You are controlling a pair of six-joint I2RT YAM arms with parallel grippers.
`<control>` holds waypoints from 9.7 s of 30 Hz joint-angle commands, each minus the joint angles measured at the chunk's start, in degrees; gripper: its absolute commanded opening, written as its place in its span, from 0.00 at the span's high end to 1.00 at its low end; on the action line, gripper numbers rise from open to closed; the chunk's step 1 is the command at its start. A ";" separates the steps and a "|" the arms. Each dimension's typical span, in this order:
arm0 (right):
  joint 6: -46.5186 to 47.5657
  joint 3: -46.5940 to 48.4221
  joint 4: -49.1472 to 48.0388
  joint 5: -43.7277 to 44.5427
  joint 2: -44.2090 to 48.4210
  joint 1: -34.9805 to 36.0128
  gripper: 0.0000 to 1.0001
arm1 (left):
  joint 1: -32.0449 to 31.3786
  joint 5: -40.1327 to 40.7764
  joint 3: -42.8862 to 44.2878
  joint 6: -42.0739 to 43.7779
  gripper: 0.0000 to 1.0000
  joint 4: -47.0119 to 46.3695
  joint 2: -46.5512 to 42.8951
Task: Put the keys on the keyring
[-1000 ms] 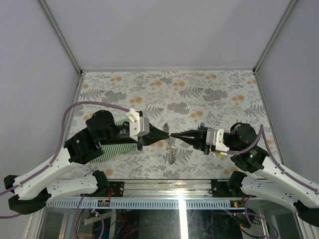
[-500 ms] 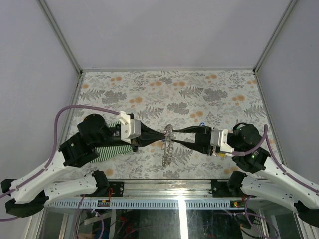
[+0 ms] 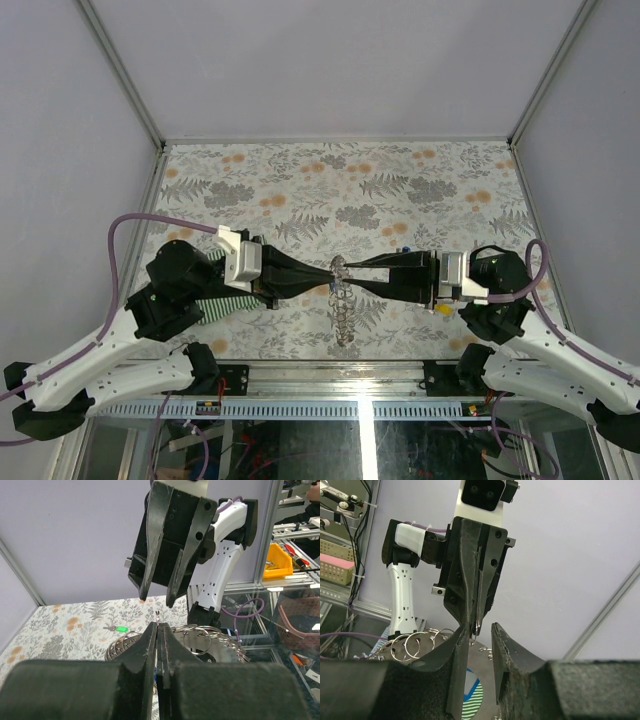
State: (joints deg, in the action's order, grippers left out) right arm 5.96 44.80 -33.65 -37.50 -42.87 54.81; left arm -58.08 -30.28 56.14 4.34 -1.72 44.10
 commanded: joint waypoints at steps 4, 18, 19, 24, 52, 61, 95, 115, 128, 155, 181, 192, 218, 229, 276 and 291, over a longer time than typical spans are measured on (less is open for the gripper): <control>-3.20 -0.58 -6.51 -1.56 -0.65 0.22 0.68 | -0.27 -0.07 0.01 -1.49 1.00 -9.13 -0.96; -4.42 -0.14 -8.24 -2.37 -2.98 0.24 0.72 | -0.27 -0.90 0.01 -1.61 1.00 -9.19 -0.93; -4.52 -0.21 -8.48 -2.38 -3.06 0.27 0.73 | -0.20 -0.90 -0.03 -1.57 1.00 -9.18 -1.01; -5.03 -0.14 -9.10 -2.67 -3.60 0.26 0.80 | -0.27 -0.84 -0.07 -1.54 1.00 -9.05 -1.07; 27.87 14.35 25.37 0.82 -1.54 0.27 1.00 | -0.23 4.05 7.14 5.73 0.61 10.55 0.14; 31.38 17.63 33.08 3.23 -3.05 0.26 1.00 | -0.27 6.19 7.64 7.29 0.61 10.70 1.69; 30.77 23.21 43.35 5.32 -7.31 0.22 1.00 | -0.23 8.68 12.00 12.45 0.75 18.90 7.17; 29.67 24.23 44.16 5.08 -8.22 0.23 1.00 | -0.23 10.08 12.15 13.16 0.80 20.54 7.64; 28.55 24.11 43.58 4.26 -8.43 0.24 1.00 | -0.27 10.18 12.93 13.36 0.91 21.23 8.51; 8.71 18.96 30.07 11.38 -6.11 0.14 0.59 | 4.18 5.33 1.20 0.05 1.00 3.10 -2.14; -25.86 9.17 -8.03 -15.09 -12.18 -20.27 0.63 | 27.85 -25.25 -6.80 -26.76 1.00 -37.11 4.01; -20.98 9.74 -6.50 -9.10 -14.03 -13.56 0.61 | 27.85 -24.50 -7.07 -27.46 1.00 -38.32 3.96; -20.33 11.96 -8.80 -8.41 -17.86 -9.15 0.66 | 27.85 -24.26 -7.54 -27.92 1.00 -38.59 3.92; -20.30 12.06 -9.38 -8.21 -17.99 -8.95 0.68 | 27.83 -24.33 -7.40 -27.52 1.00 -37.52 4.00; -21.15 12.18 -12.83 -6.49 -19.71 -8.06 0.77 | 27.80 -24.65 -7.71 -26.46 1.00 -36.25 4.79; -21.42 12.76 -12.52 -7.31 -20.82 -8.01 0.90 | 27.82 -24.75 -7.36 -26.33 1.00 -36.25 5.27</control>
State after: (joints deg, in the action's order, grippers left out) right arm -15.33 54.52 -43.20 -45.10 -62.65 46.13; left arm -30.24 -55.16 48.38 -22.90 -36.27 49.30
